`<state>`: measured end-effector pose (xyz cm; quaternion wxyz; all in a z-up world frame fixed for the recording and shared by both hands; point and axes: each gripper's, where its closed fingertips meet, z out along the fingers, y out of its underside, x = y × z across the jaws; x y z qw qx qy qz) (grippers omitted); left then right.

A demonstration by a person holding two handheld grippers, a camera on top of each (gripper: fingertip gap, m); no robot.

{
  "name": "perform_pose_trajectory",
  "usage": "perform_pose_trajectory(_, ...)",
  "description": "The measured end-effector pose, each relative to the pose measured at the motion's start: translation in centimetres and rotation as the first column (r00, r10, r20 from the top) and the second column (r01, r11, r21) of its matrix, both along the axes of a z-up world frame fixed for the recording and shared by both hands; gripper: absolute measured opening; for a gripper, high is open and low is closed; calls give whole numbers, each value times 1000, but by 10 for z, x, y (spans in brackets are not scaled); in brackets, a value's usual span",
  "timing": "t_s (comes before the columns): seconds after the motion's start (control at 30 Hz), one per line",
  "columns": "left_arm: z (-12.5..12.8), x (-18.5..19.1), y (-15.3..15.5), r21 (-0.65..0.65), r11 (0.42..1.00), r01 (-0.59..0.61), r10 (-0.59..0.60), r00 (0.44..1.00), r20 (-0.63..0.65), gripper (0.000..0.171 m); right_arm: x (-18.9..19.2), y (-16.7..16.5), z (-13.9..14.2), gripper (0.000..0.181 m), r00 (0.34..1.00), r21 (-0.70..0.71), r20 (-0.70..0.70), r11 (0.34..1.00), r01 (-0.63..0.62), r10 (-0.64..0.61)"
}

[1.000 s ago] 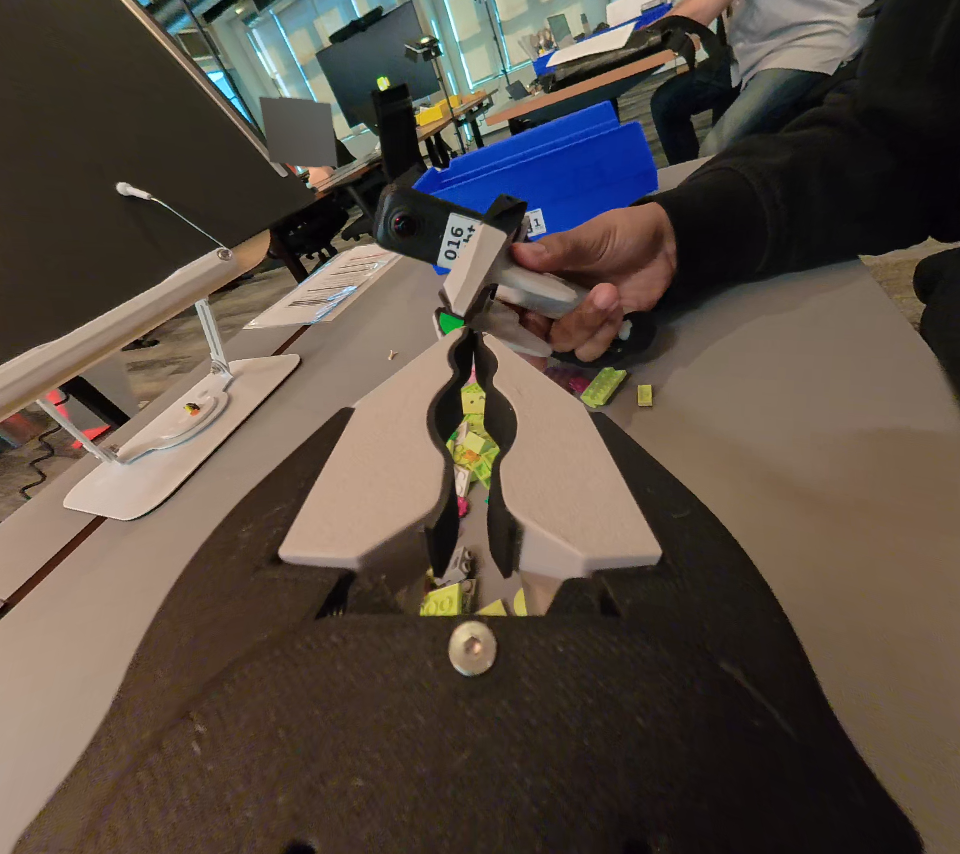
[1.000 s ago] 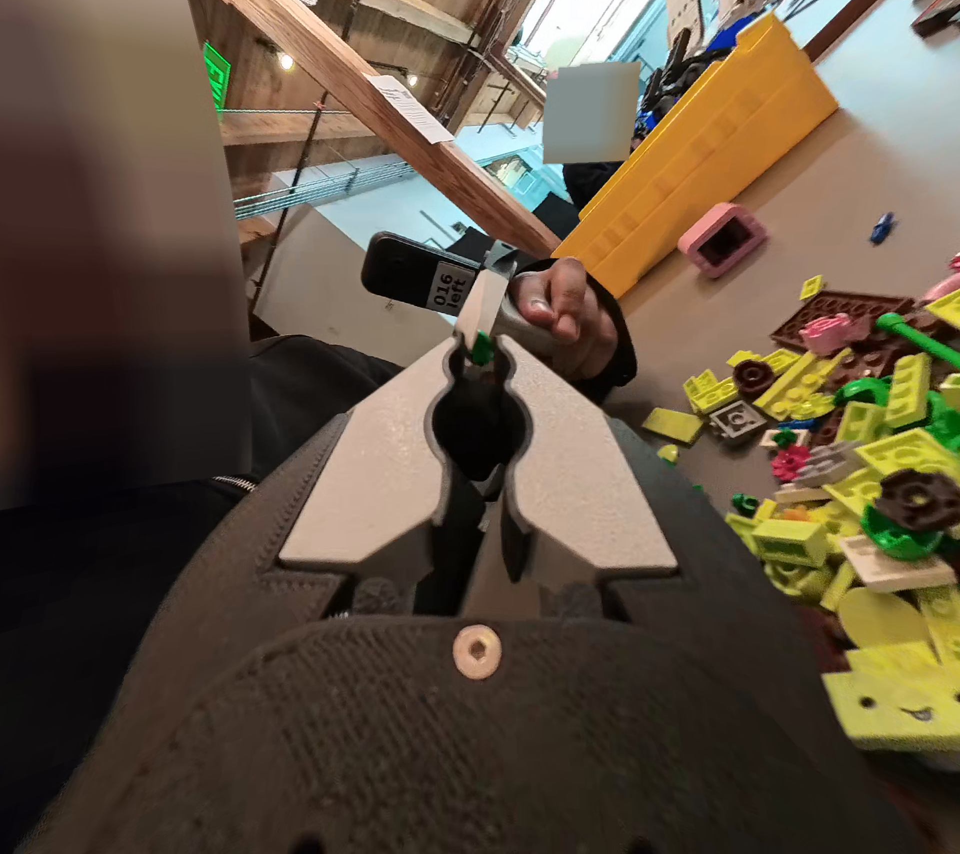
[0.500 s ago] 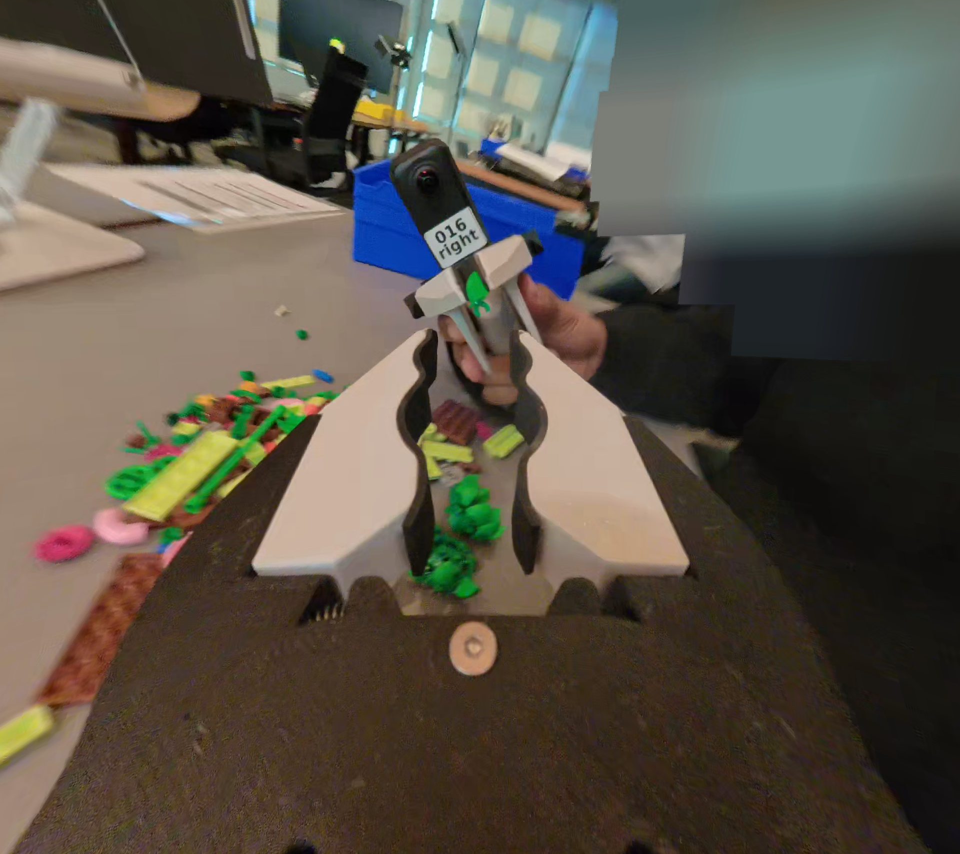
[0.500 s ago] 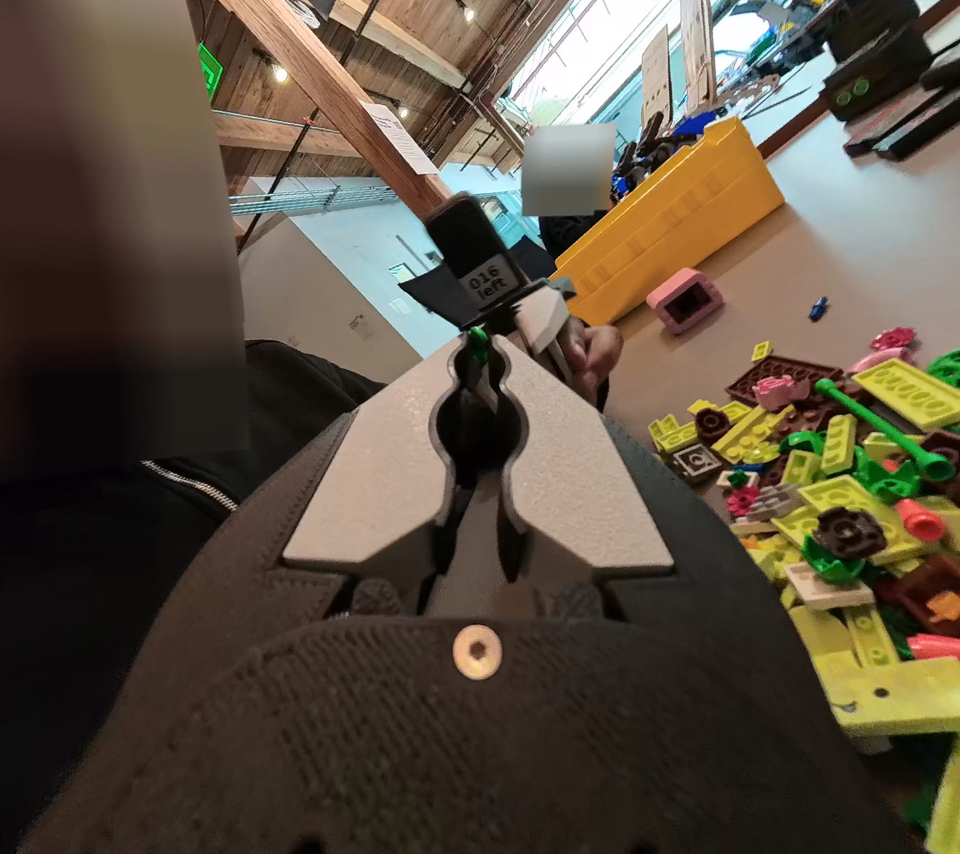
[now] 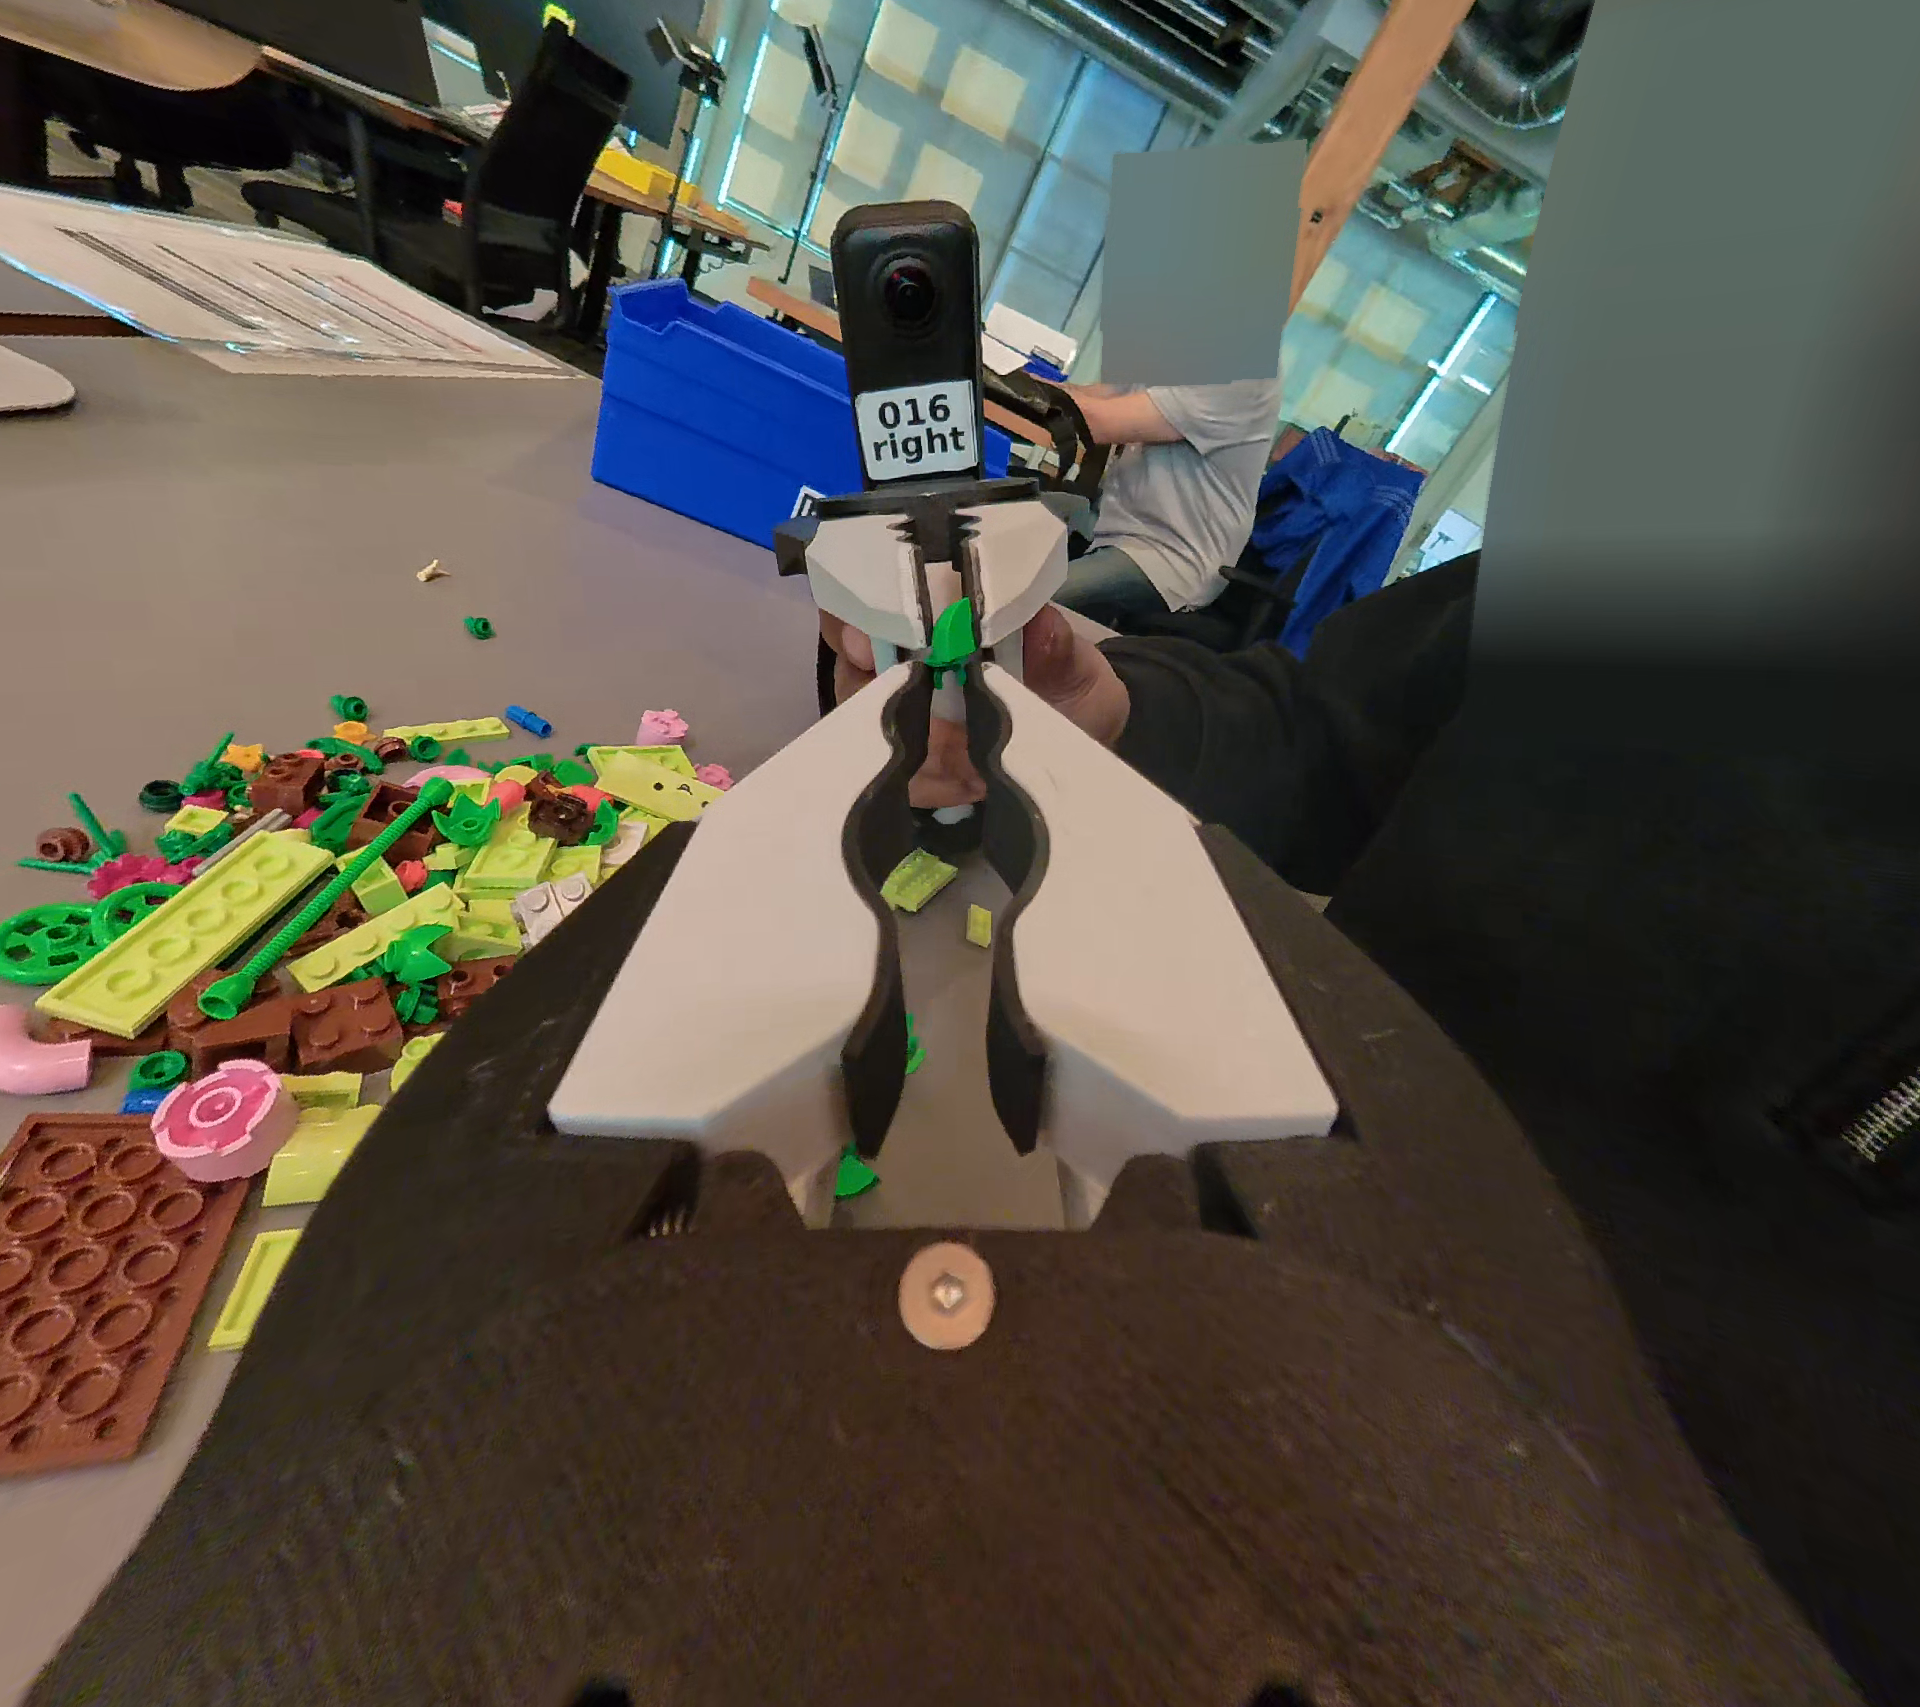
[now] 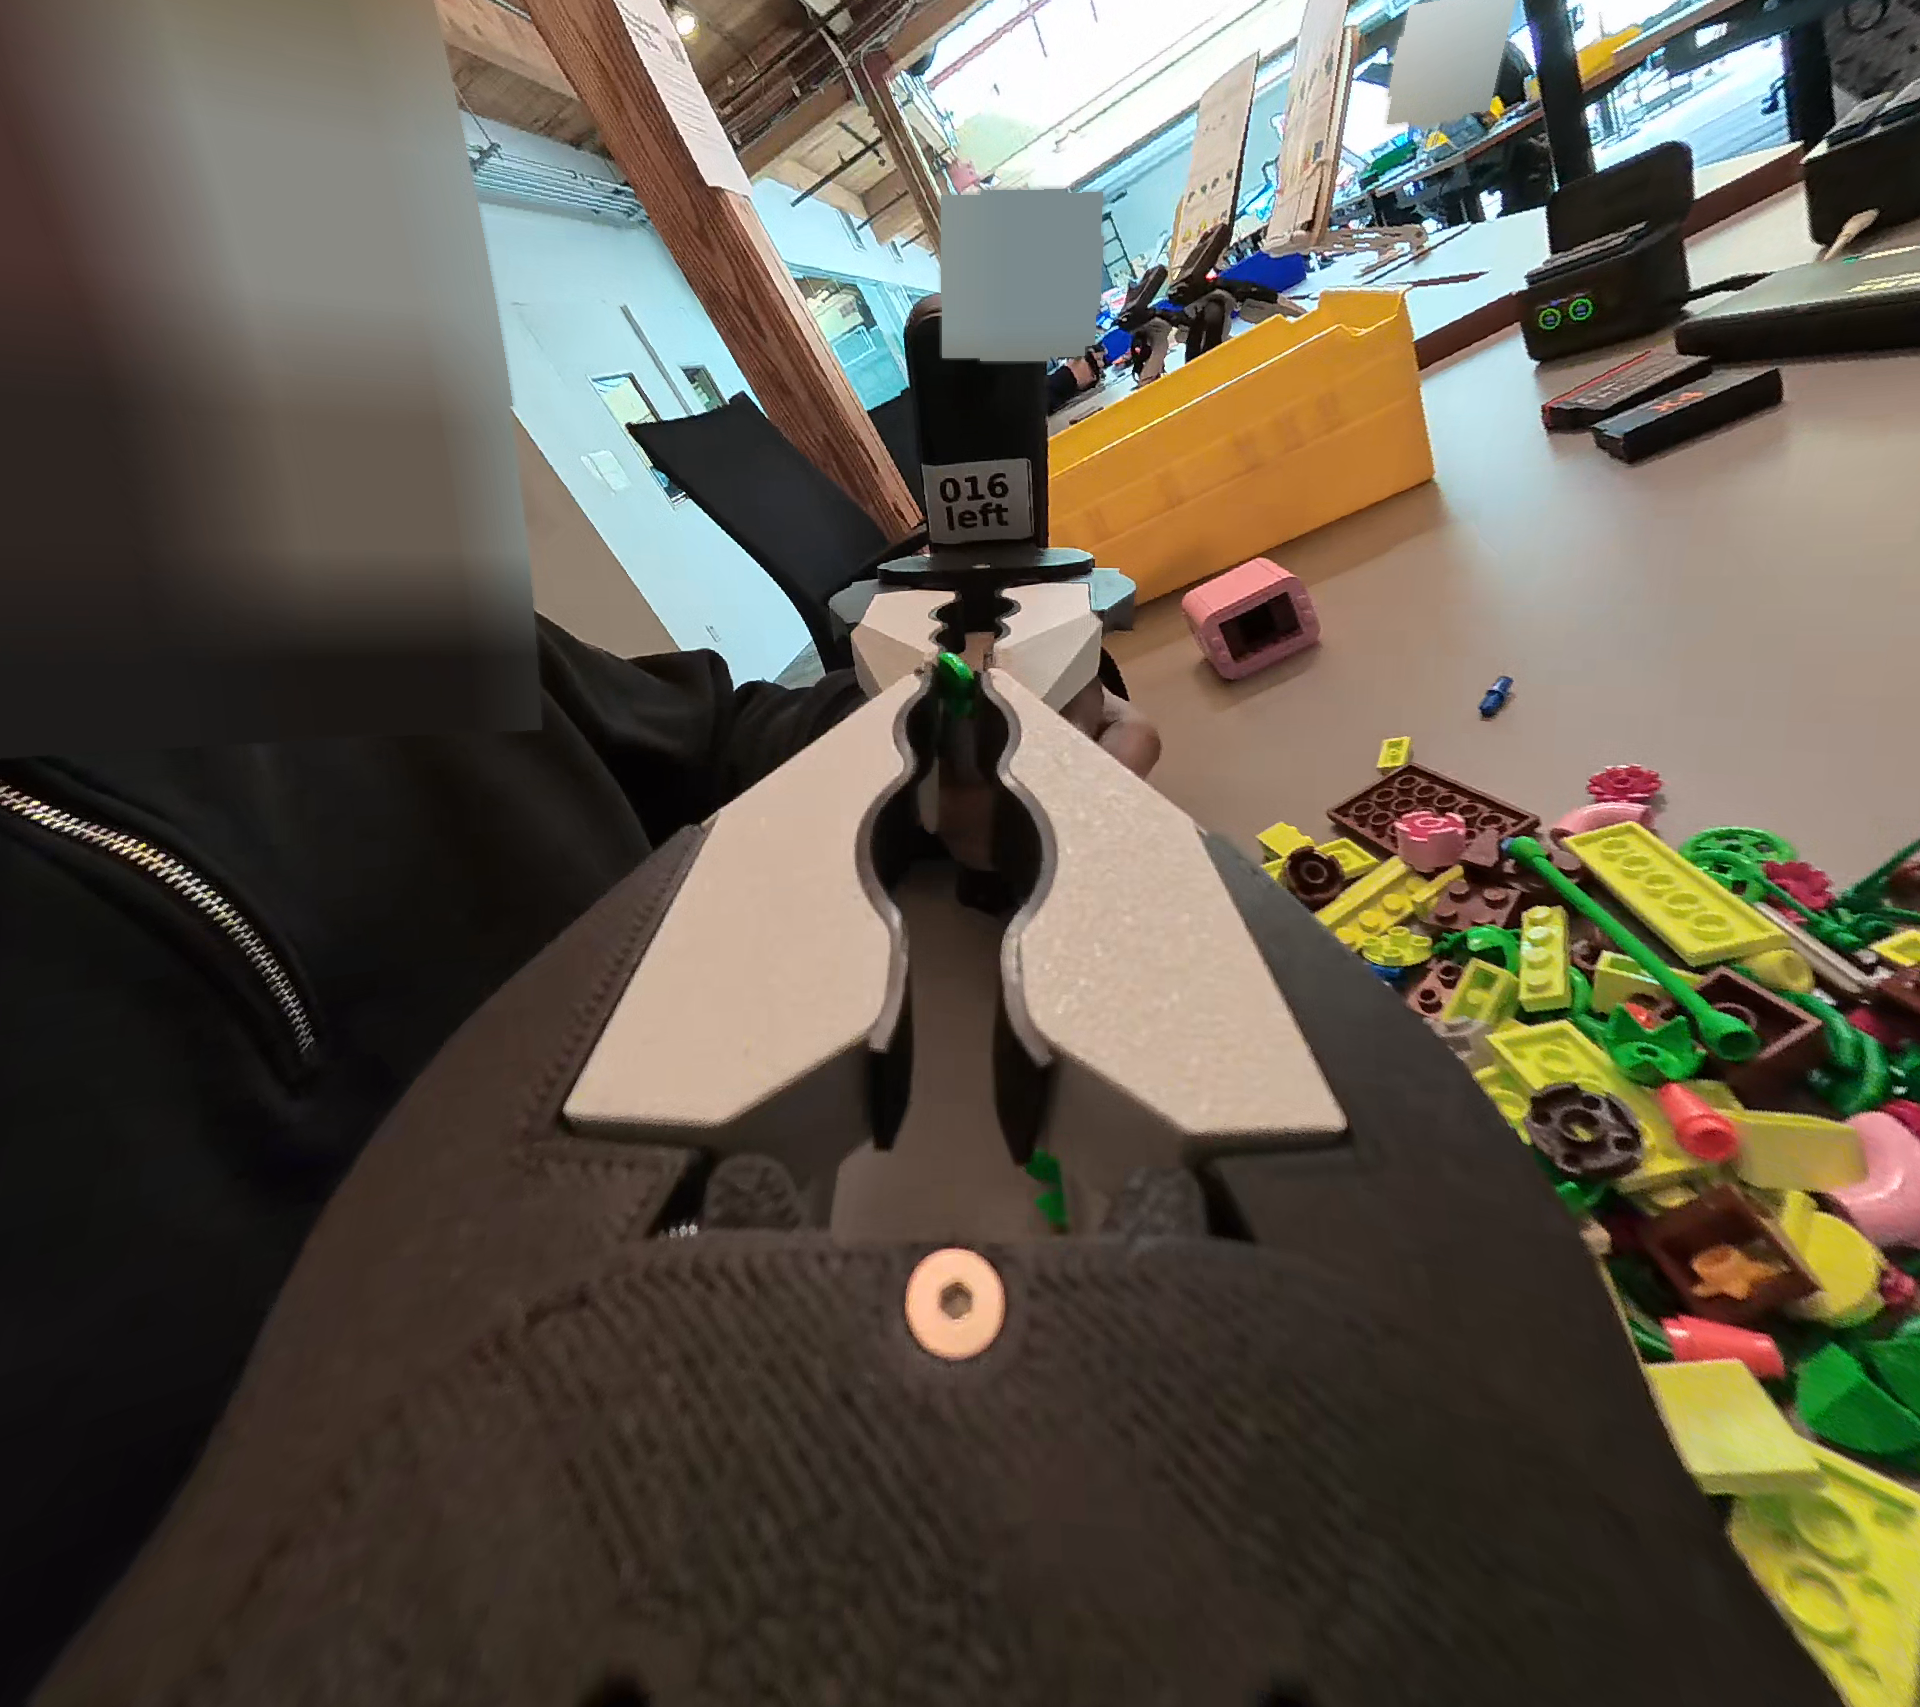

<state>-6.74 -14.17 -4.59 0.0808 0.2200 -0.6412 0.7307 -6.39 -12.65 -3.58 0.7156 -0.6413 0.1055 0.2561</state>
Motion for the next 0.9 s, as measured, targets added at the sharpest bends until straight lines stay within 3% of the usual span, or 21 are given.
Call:
perform_pose_trajectory(0.4,-5,-4,-4,57,998,23,-24,1000,19,2,-3,-1,-3,12,998,-28,57,999,-16,17)
perform_pose_trajectory(0.6,-8,-1,-5,69,998,12,-10,1000,-25,3,-1,-2,-7,3,999,-78,30,997,-10,12)
perform_pose_trajectory(0.83,-1,2,-3,35,999,34,-30,994,-106,3,5,-3,1,2,998,-35,33,998,57,-56)
perform_pose_trajectory(0.9,-13,-2,-3,125,990,62,-49,993,-105,0,12,-9,17,3,989,51,38,989,139,-141)
